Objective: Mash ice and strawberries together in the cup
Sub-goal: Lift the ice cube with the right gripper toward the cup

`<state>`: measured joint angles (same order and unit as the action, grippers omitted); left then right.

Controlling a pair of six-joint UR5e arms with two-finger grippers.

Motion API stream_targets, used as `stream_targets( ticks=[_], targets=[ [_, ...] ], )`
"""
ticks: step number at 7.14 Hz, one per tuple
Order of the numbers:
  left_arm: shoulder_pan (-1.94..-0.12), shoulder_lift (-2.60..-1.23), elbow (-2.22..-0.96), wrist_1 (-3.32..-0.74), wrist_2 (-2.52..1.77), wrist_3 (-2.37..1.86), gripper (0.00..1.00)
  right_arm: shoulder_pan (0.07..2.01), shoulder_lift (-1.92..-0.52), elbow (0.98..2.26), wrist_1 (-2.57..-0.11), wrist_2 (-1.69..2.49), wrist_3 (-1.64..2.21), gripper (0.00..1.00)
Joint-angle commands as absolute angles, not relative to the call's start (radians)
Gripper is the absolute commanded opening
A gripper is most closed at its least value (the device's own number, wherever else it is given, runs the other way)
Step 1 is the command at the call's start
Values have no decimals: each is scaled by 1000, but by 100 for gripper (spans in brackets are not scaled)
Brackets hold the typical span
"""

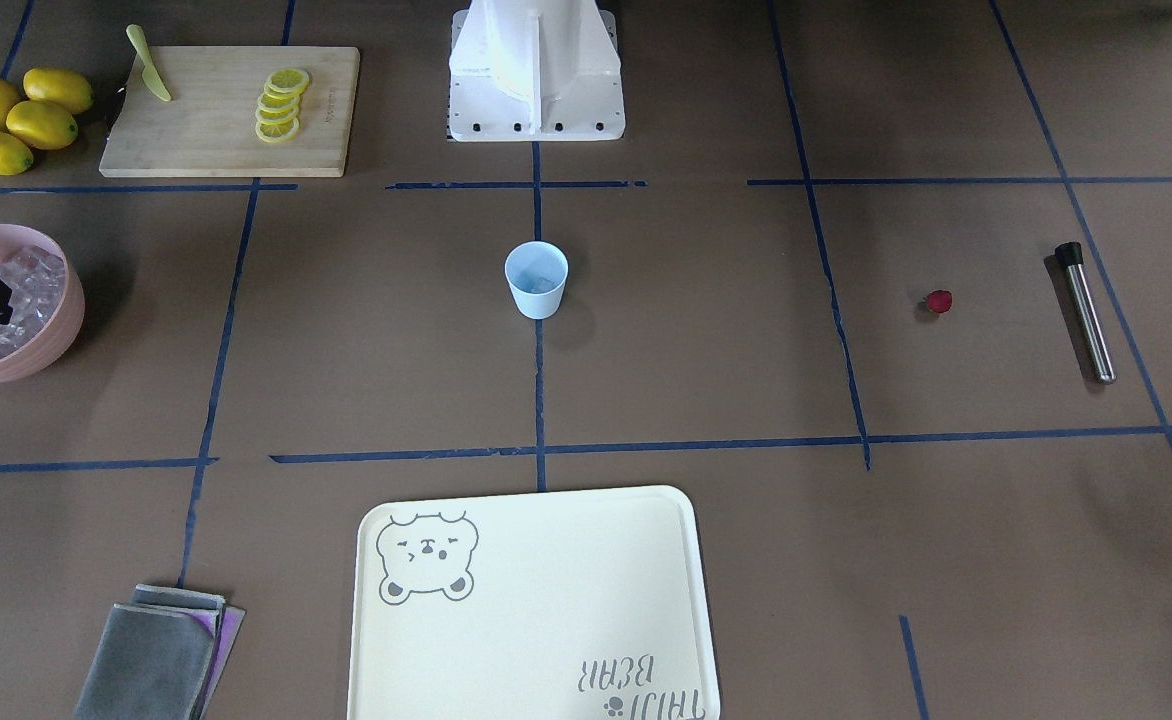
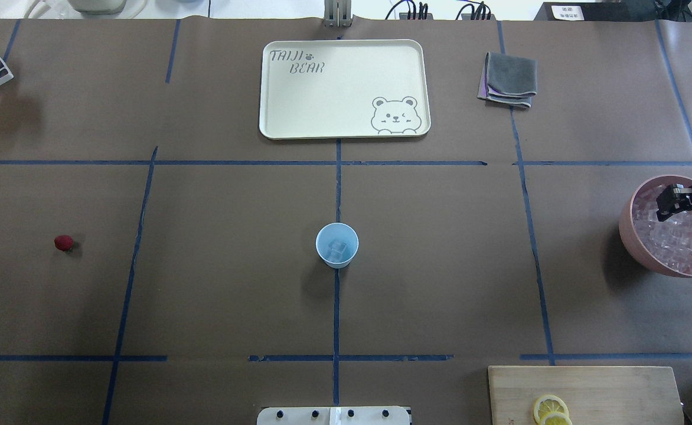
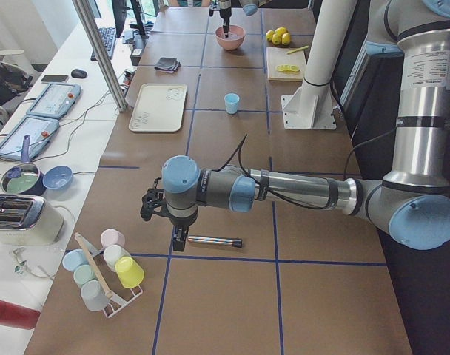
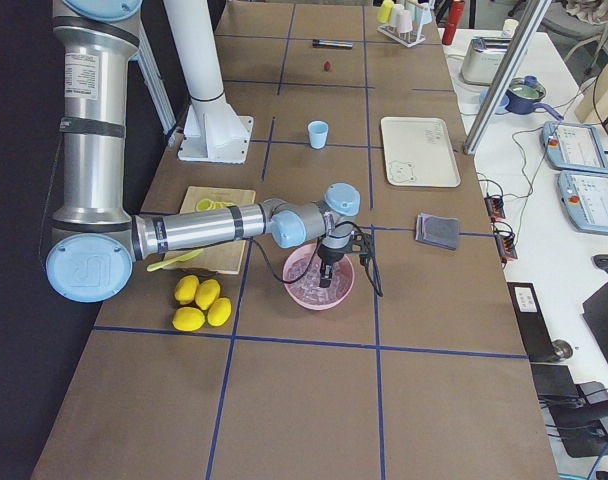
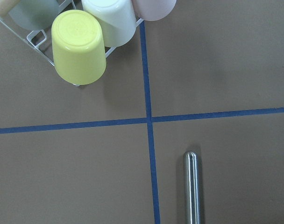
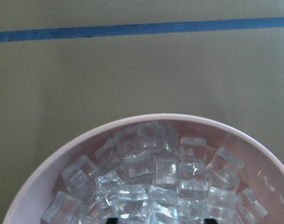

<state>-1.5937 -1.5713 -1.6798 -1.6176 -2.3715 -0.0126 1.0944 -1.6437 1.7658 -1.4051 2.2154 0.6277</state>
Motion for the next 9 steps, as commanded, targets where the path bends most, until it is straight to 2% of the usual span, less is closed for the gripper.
stream_targets(
  ticks=[1, 2, 4, 5, 6, 9],
  targets=[
    [-1594, -1572, -1687, -1614, -2372, -14, 100, 1095, -1638, 1763, -1405, 2215, 627, 66],
    [-1594, -1572, -1690, -1614, -2372, -14, 100, 1095, -1640, 1764, -1405, 2217, 624, 42],
    [-1597, -1572, -1690, -1614, -2372, -14, 100, 1097, -1641, 1764, -1405, 2220, 626, 8],
    [-1597, -1571, -1692, -1614, -2372, -14, 100, 1097, -1640, 1770, -1405, 2221, 626, 0],
    [-1597, -1569, -1692, -1614, -2372, -14, 100, 1098, -1640, 1793, -1404, 2224, 624, 0],
    [-1597, -1562, -1690, -1614, -2372, -14, 100, 1138, -1678, 2006, -1431, 2229, 633, 0]
  ],
)
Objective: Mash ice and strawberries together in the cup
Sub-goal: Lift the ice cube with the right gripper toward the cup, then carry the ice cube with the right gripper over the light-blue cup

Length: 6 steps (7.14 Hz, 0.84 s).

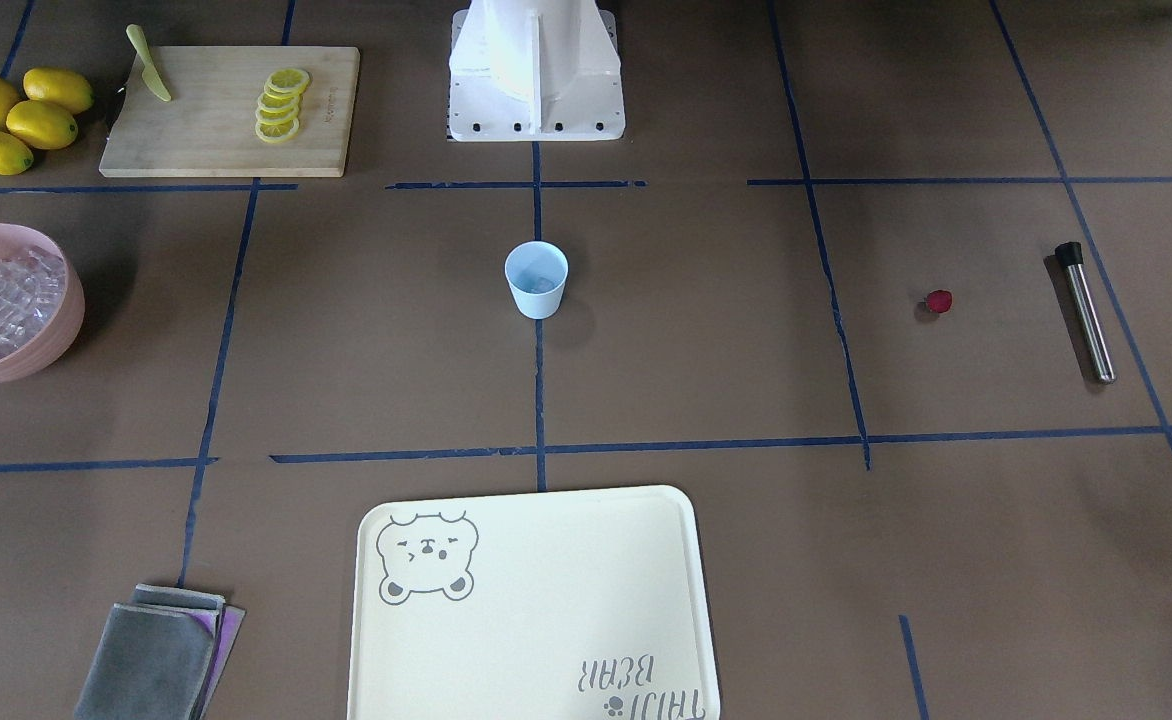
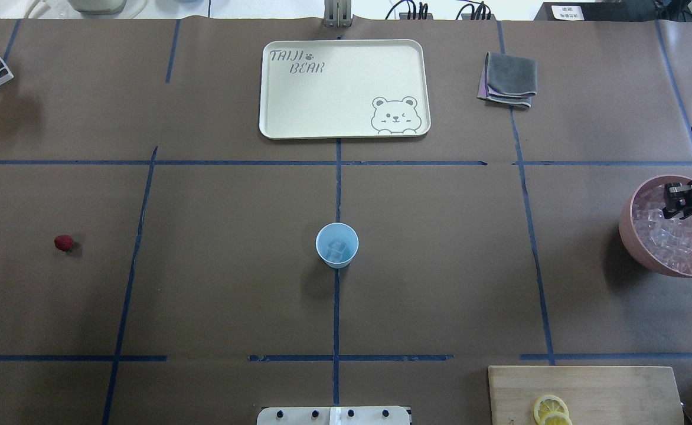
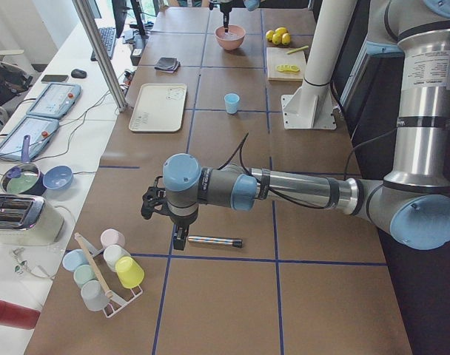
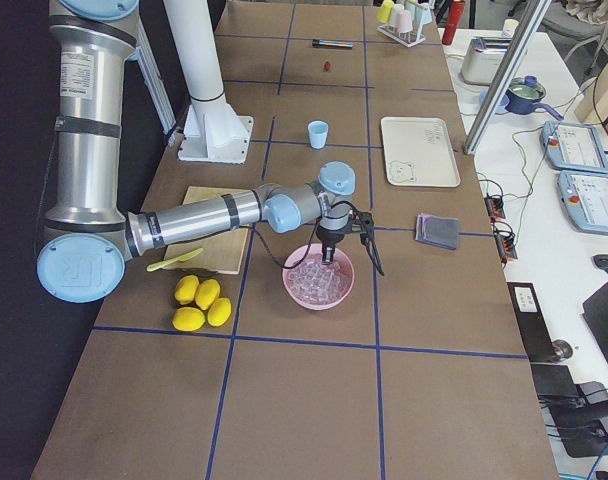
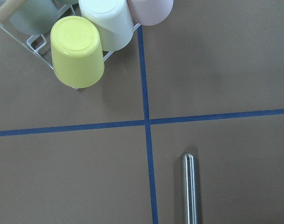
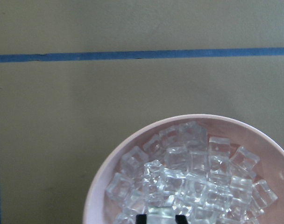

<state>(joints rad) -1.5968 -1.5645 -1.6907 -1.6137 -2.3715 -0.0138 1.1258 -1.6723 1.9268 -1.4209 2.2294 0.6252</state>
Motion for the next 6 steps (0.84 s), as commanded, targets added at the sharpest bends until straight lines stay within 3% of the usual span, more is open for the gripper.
stream_targets(
  ticks=[1, 4, 6],
  targets=[
    [-1597, -1559, -1692, -1614, -2372, -14, 100, 1137, -1645, 2041, -1489, 2223, 637, 0],
    [-1597, -1557, -1690, -1614, -2372, -14, 100, 951, -1259, 2037, -1805, 2147, 830, 0],
    [-1597, -1555, -1689, -1614, -2372, -12, 100, 820, -1114, 2014, -1838, 2103, 929, 0]
  ],
)
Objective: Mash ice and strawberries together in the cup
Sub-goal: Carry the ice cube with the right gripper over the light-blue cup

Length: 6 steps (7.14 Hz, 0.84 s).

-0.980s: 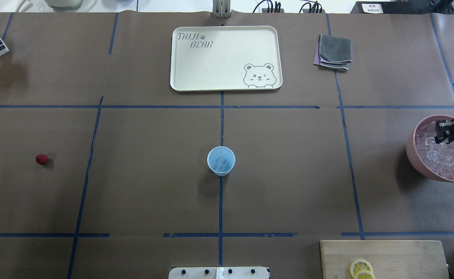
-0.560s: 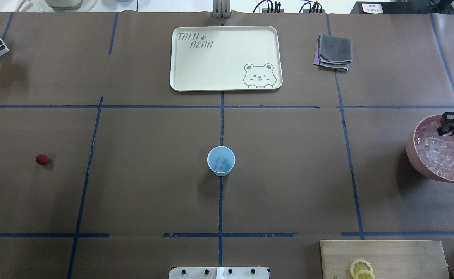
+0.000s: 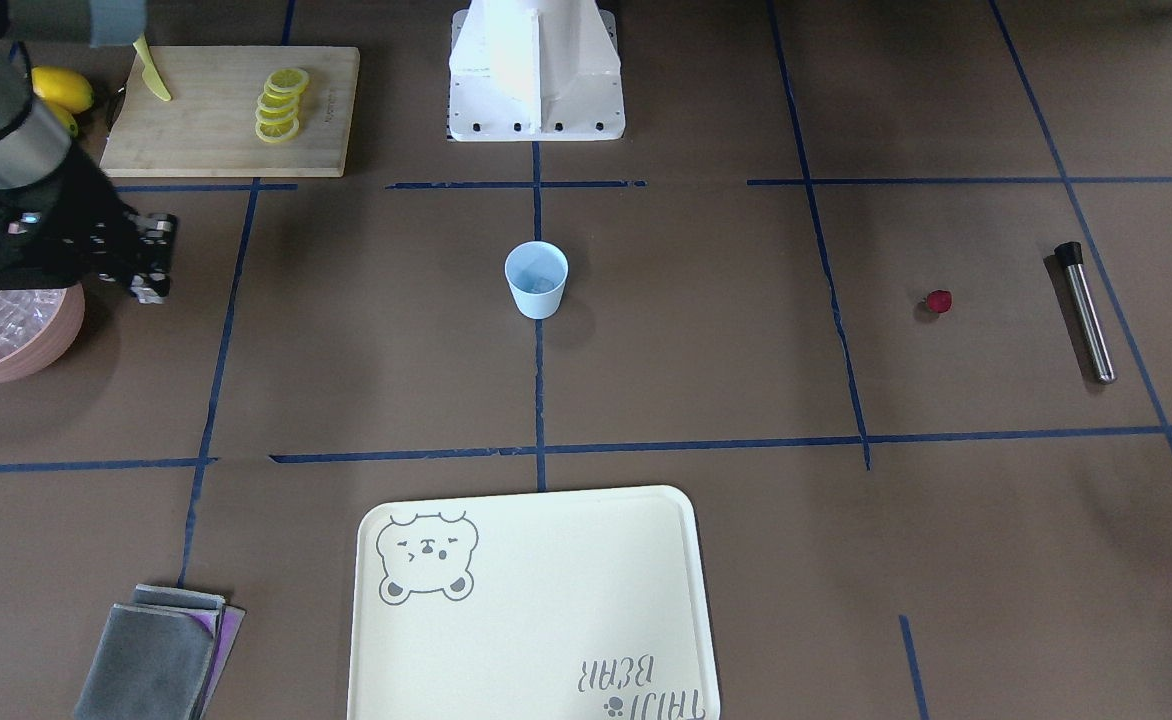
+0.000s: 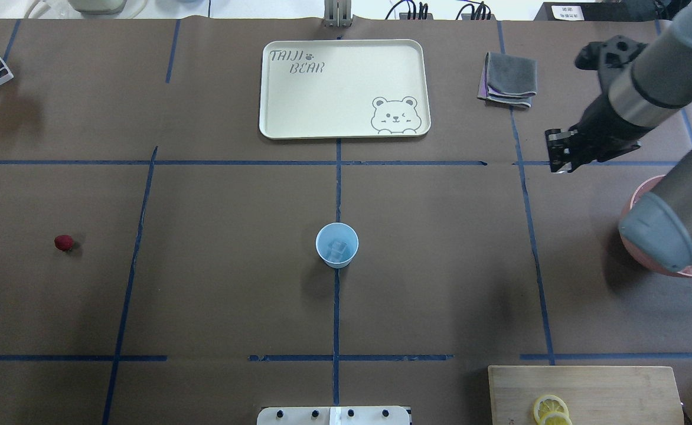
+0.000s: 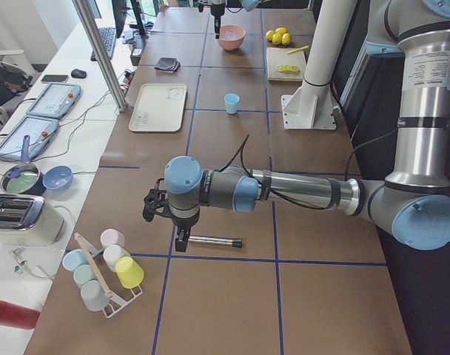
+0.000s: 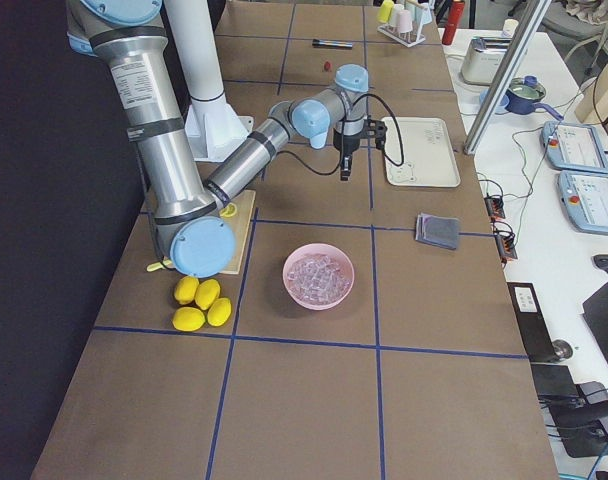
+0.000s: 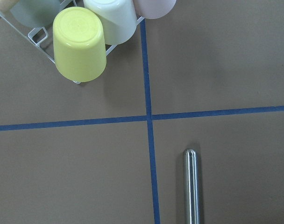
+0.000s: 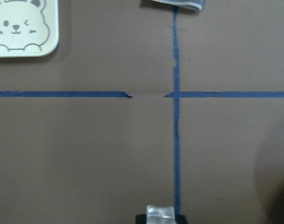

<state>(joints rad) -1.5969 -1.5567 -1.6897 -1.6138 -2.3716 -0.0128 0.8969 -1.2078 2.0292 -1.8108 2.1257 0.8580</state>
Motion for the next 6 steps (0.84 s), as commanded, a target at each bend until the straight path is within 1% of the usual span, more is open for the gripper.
stream_targets(
  ticks=[1, 4, 6],
  targets=[
    [-1597, -1555, -1689, -1614, -2370, -12, 100, 739, -1076, 2010, -1838, 2023, 1037, 0],
    [-1597, -1554, -1684, -1614, -2370, -12, 100, 594, -939, 1925, -1838, 1907, 1186, 0],
    [-1597, -1554, -1677, -1614, -2370, -11, 100, 546, -826, 1825, -1838, 1905, 1202, 0]
  ],
)
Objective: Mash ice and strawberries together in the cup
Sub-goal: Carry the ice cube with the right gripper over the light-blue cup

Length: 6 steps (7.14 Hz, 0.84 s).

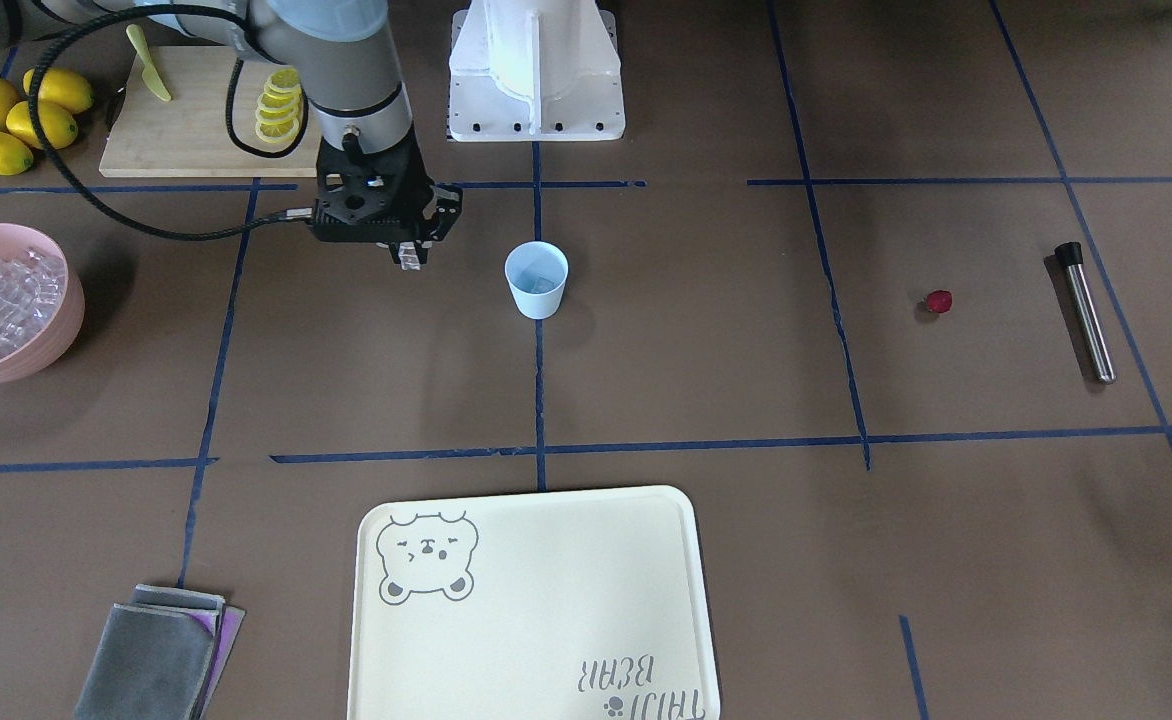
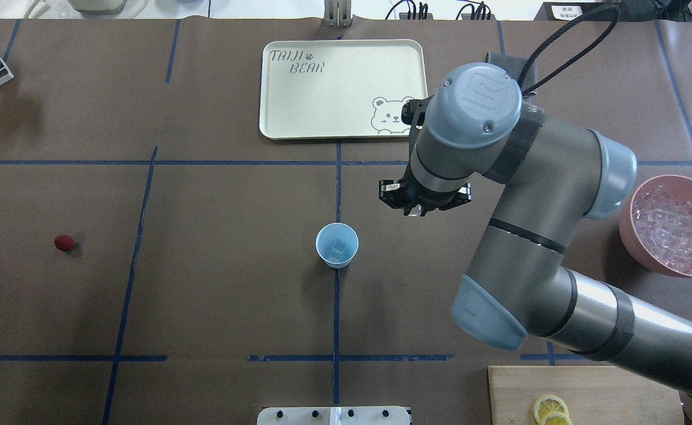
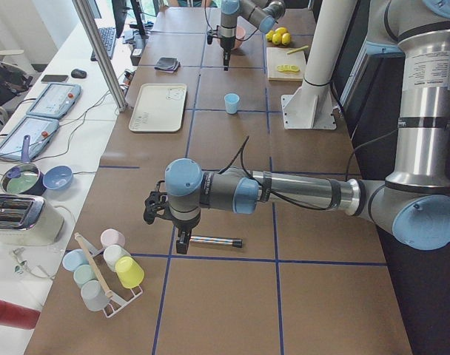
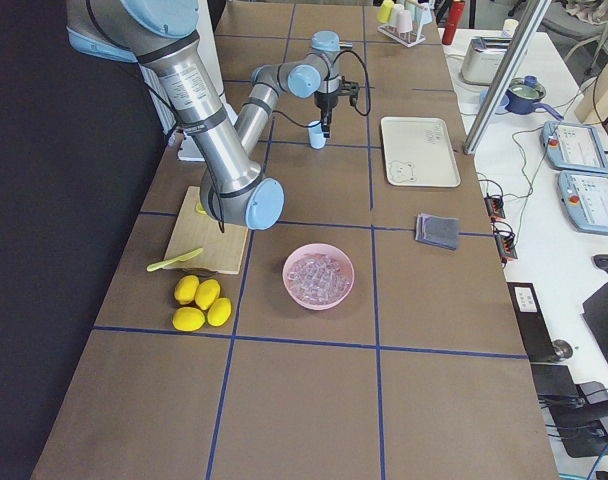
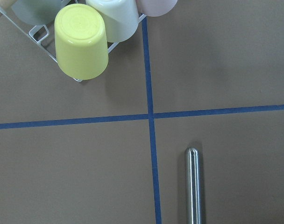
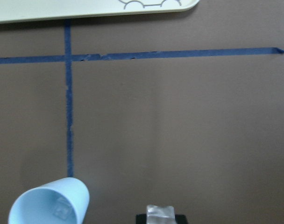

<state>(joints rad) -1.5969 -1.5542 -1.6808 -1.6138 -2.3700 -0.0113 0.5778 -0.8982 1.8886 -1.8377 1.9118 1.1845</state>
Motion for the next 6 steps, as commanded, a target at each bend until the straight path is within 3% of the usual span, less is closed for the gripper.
stream_targets(
  ticks=[1, 3, 6],
  targets=[
    [-1597, -1554, -1677, -1614, -2370, -11, 100, 523, -778, 1768, -1835, 1905, 1227, 0],
    [-1597, -1545, -1680, -1614, -2370, -11, 100, 497, -707, 1665, -1827, 1905, 1244, 0],
    [-1597, -1546, -1678, -1614, -2370, -11, 100, 471, -693, 1641, -1827, 1904, 1253, 0]
  ],
)
